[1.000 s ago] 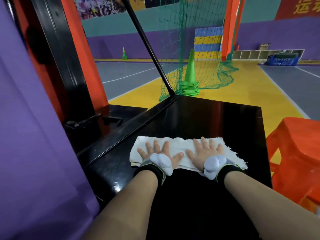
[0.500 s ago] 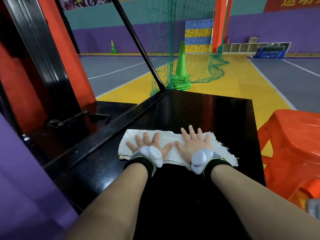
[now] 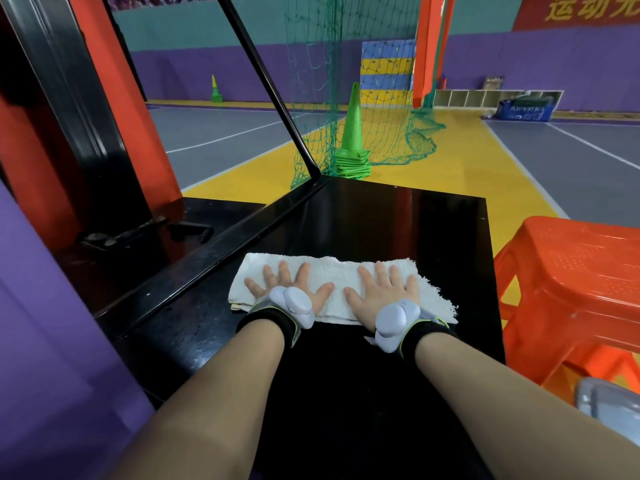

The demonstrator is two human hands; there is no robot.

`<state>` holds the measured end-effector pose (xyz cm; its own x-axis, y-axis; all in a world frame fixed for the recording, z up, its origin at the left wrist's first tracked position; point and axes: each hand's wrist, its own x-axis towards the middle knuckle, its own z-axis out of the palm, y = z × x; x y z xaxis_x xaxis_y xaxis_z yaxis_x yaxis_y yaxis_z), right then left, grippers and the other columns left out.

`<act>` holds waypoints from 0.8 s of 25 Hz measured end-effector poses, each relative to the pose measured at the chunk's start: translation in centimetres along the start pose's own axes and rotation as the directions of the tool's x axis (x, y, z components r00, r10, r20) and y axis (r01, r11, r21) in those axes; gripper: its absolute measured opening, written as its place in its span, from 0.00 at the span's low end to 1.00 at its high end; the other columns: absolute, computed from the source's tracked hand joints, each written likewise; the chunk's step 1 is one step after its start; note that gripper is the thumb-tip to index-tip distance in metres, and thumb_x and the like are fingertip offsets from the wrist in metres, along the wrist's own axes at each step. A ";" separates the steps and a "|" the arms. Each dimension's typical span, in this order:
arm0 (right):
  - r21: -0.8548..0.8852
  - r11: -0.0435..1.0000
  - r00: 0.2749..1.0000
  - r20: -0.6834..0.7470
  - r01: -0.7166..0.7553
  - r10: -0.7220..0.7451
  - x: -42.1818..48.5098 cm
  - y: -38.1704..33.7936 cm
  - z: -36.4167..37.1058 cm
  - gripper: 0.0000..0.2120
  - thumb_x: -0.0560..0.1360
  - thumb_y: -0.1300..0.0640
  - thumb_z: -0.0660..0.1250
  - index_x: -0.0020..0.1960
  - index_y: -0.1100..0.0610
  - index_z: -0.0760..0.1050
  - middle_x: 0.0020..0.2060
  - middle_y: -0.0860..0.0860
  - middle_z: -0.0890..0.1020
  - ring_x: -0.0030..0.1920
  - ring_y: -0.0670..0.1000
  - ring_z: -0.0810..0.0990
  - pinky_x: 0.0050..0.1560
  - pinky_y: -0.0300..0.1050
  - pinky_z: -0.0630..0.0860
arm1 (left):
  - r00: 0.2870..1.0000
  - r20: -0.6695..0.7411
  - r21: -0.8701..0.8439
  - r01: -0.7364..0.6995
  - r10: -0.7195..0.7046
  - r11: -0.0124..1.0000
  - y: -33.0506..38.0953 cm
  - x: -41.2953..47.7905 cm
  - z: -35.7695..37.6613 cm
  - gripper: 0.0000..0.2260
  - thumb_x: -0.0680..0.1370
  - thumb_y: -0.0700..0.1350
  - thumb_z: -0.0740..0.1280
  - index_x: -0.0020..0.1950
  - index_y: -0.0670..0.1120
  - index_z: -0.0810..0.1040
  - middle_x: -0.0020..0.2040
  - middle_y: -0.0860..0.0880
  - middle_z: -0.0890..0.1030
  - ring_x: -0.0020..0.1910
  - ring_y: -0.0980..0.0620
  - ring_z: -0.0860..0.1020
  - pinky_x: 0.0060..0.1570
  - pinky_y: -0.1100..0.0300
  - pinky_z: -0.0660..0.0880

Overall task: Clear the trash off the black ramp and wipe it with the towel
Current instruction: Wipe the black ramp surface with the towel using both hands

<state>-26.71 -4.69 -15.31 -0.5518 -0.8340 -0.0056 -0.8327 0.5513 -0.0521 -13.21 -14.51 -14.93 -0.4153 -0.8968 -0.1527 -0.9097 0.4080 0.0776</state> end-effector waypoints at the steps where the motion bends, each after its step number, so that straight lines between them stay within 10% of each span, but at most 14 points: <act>1: 0.003 1.000 1.000 0.004 0.004 -0.004 0.1 0.0 -0.1 0.33 0.76 0.34 0.41 0.77 0.45 0.46 0.78 0.50 0.47 0.77 0.56 0.43 0.73 0.60 0.40 | 1.000 0.001 0.002 -0.006 0.006 1.000 0.1 0.0 0.0 0.38 0.70 0.74 0.41 0.76 0.58 0.42 0.78 0.46 0.42 0.75 0.39 0.39 0.65 0.31 0.35; 20: -0.023 0.999 1.000 0.001 0.029 -0.029 3.0 -0.2 -0.2 0.32 0.76 0.35 0.42 0.77 0.46 0.47 0.78 0.51 0.48 0.77 0.55 0.45 0.74 0.59 0.43 | 0.998 -0.058 0.024 -0.017 0.018 1.000 0.1 3.6 0.9 0.40 0.68 0.76 0.39 0.76 0.60 0.43 0.79 0.49 0.42 0.75 0.39 0.40 0.63 0.30 0.36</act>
<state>-28.20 -7.25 -15.07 -0.5276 -0.8495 -0.0047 -0.8491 0.5275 -0.0291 -14.78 -17.50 -16.40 -0.4307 -0.8976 -0.0934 -0.9024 0.4271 0.0568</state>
